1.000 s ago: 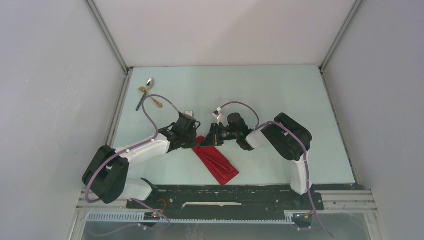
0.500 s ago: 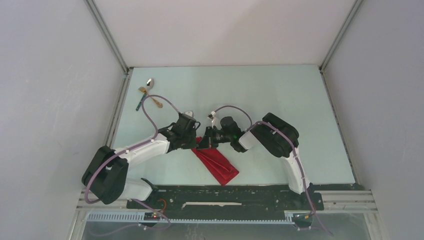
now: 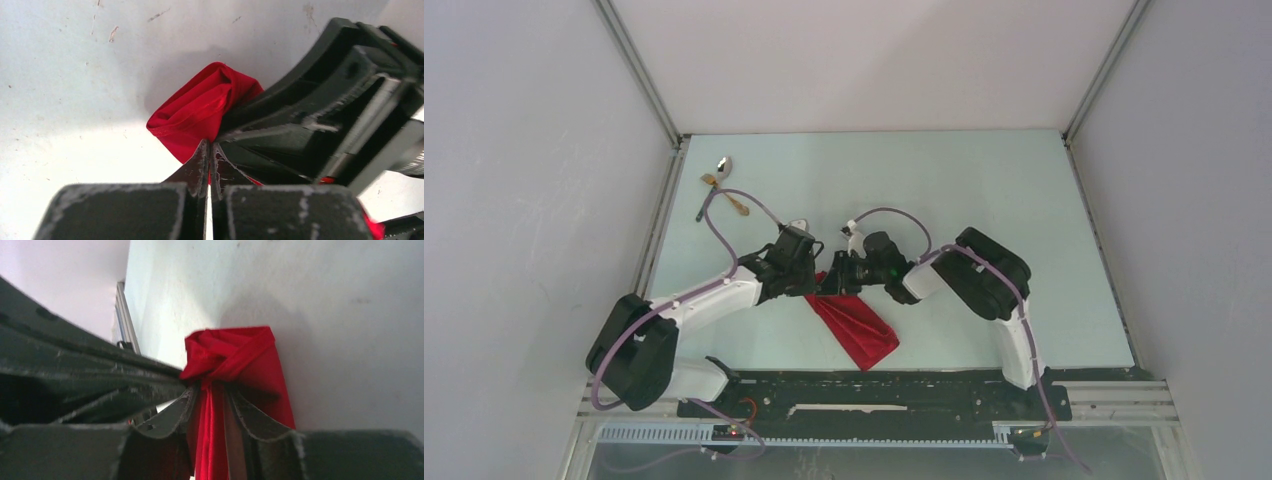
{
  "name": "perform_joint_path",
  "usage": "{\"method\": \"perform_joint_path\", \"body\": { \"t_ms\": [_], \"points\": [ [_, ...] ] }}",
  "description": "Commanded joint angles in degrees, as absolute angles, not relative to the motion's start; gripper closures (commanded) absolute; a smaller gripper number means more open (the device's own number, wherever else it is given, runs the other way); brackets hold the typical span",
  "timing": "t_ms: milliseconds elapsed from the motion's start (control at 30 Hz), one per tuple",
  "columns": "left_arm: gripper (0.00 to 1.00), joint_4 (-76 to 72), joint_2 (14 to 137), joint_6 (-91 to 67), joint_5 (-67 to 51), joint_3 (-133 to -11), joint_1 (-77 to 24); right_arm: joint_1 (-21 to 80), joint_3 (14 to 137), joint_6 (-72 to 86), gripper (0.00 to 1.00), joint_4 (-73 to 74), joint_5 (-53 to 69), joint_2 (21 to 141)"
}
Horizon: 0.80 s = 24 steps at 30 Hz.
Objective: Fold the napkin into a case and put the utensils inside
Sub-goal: Stuff the top corner of the smaller-rectangle-folded napkin into the folded napkin.
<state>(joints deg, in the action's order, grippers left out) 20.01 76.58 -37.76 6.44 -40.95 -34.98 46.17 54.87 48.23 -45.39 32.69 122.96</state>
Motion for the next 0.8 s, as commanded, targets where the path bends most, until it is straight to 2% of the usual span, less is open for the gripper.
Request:
{"method": "perform_joint_path", "body": {
  "t_ms": [0,233,500,567,700,767],
  "points": [
    [1.00,19.00,77.03,-38.77,7.45,-42.14,-34.54,46.18,51.97,42.65,0.65,-36.14,39.71,114.43],
    [1.00,19.08,77.26,-38.41,7.07,-42.78,-34.43,45.37,48.46,37.70,0.58,-29.15,40.70,106.70],
    [1.00,19.29,76.74,-38.50,6.77,-42.37,-34.45,41.20,47.81,35.40,0.57,-29.93,41.16,106.51],
    [1.00,19.25,76.79,-38.43,6.77,-42.51,-34.42,40.99,49.07,36.58,0.59,-31.49,41.37,107.87],
    [1.00,19.25,76.82,-38.32,6.47,-42.93,-34.38,40.88,52.50,41.64,0.76,-37.99,42.95,114.12],
    [1.00,19.28,76.49,-38.32,6.27,-43.06,-34.40,41.37,54.62,42.84,0.80,-39.12,42.84,117.17]
  ]
}}
